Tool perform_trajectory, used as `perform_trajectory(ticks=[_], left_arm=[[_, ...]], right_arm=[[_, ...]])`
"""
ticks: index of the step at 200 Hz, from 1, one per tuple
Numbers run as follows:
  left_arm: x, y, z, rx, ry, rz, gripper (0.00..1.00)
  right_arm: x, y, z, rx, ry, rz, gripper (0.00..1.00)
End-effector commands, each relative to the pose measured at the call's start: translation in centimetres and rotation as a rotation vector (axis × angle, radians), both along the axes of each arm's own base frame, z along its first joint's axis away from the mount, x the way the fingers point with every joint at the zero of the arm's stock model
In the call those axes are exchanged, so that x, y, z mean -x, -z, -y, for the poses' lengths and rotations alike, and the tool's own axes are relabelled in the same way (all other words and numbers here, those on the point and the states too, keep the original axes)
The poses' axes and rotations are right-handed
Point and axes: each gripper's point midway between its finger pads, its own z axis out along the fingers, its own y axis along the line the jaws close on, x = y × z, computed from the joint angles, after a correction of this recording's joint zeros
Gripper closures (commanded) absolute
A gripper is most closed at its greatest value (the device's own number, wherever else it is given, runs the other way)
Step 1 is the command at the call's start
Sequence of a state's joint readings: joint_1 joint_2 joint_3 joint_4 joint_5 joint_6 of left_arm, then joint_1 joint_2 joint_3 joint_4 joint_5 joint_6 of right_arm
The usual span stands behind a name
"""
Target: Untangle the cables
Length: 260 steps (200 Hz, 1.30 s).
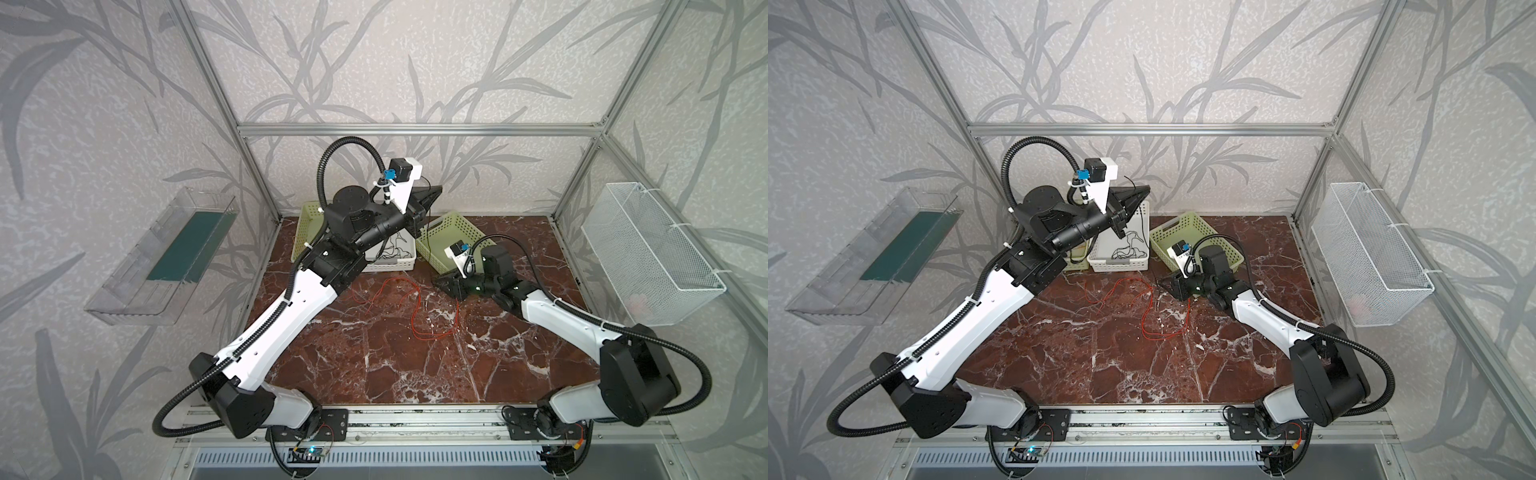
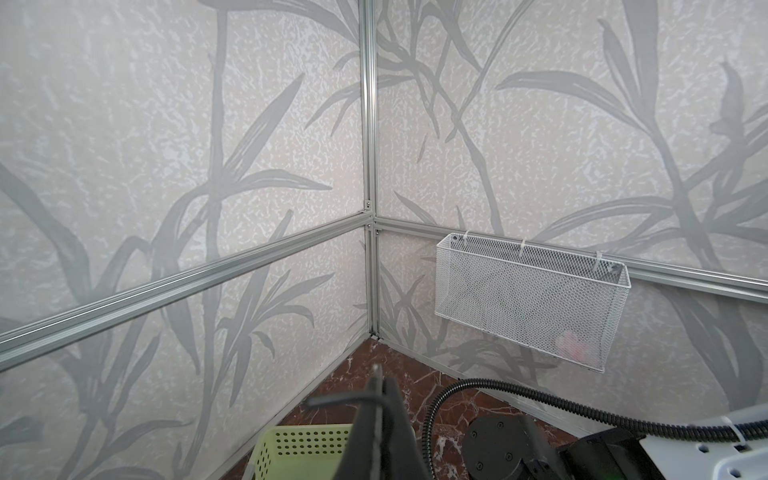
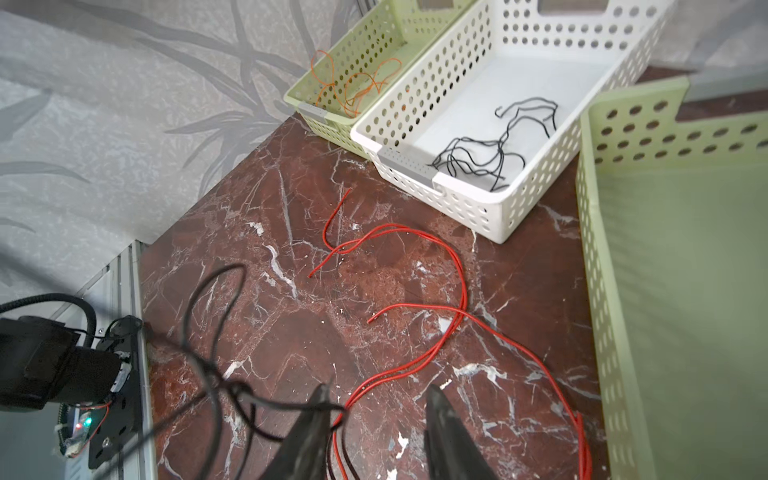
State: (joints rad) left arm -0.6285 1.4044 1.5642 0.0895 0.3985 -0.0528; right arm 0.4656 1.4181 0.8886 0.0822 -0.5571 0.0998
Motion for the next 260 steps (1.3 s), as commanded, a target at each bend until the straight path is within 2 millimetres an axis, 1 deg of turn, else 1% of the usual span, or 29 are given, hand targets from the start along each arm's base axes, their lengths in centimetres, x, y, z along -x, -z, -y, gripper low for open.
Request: perform_trajectory(ticks=[1,15,25,46,56,77,90,105,121,139,151,171,176,185,191,199,222,240,260], left_arm=[[0.3,-0.3,-0.1,0.013,0.011,0.017,1.00],[0.4,-0.5,-0.1,0.011,0.011,0.025,1.00],[0.5,-1.0,-0.2,0.013,0.009,0.038,1.00],[0.6,-1.4,-0.2,0.004,0.015,0.046,1.00],[0.8,-1.5,-0.1,0.003,0.020,0.050,1.00],[0.8,-1.1,0.0,0.004,0.032,0.038,1.00],[0.9,-1.2,0.1,0.011,0.037,0.038,1.00],[1.0,-1.5,0.0,0.023,0.040,0.041,1.00],[1.1,-1.7,0.0,0.028,0.044,0.043,1.00],[1.2,-2.0,-0.3,0.031,0.032,0.052,1.00],[1.3,-2.3,-0.5,0.033,0.025,0.062,1.00],[1.4,-2.8,-0.7,0.027,0.019,0.076,1.00],[1.5,-2.8,-0.6,0.024,0.021,0.075,1.00],[1.4,-2.8,-0.5,0.019,0.024,0.074,1.00],[1.5,-2.7,-0.5,0.017,0.028,0.072,1.00],[1.4,-2.6,-0.4,0.015,0.028,0.069,1.00],[1.0,-2.0,-0.3,0.003,0.021,0.061,1.00],[0.8,-1.4,0.0,-0.001,0.025,0.047,1.00],[0.9,-1.3,0.4,0.016,0.048,0.032,1.00]], right_arm=[[0.8,-2.9,0.3,-0.002,-0.030,0.120,0.49],[1.1,-3.7,0.6,0.008,-0.034,0.162,0.46],[1.2,-3.7,0.9,0.019,-0.027,0.182,0.43],[1.6,-3.8,1.6,0.056,-0.023,0.223,0.37],[2.0,-4.7,1.8,0.049,-0.029,0.254,0.34],[2.6,-7.0,1.8,-0.001,-0.036,0.351,0.30],[2.4,-8.0,2.2,0.001,-0.011,0.396,0.27],[1.7,-8.3,3.0,0.034,0.048,0.408,0.25],[1.6,-8.6,3.1,0.050,0.051,0.418,0.24],[1.3,-8.1,3.5,0.058,0.084,0.401,0.26],[1.2,-6.9,3.7,0.083,0.088,0.379,0.32],[0.7,-4.5,4.5,0.137,0.128,0.317,0.46],[0.7,-4.1,4.6,0.139,0.136,0.304,0.47],[0.8,-4.1,4.7,0.122,0.140,0.295,0.48],[1.1,-4.4,4.5,0.101,0.130,0.300,0.47],[1.5,-5.3,4.1,0.060,0.102,0.324,0.44],[3.3,-9.4,2.4,-0.081,-0.002,0.397,0.31],[4.5,-12.6,1.2,-0.151,-0.075,0.453,0.28],[5.8,-15.1,-0.3,-0.172,-0.137,0.519,0.27]])
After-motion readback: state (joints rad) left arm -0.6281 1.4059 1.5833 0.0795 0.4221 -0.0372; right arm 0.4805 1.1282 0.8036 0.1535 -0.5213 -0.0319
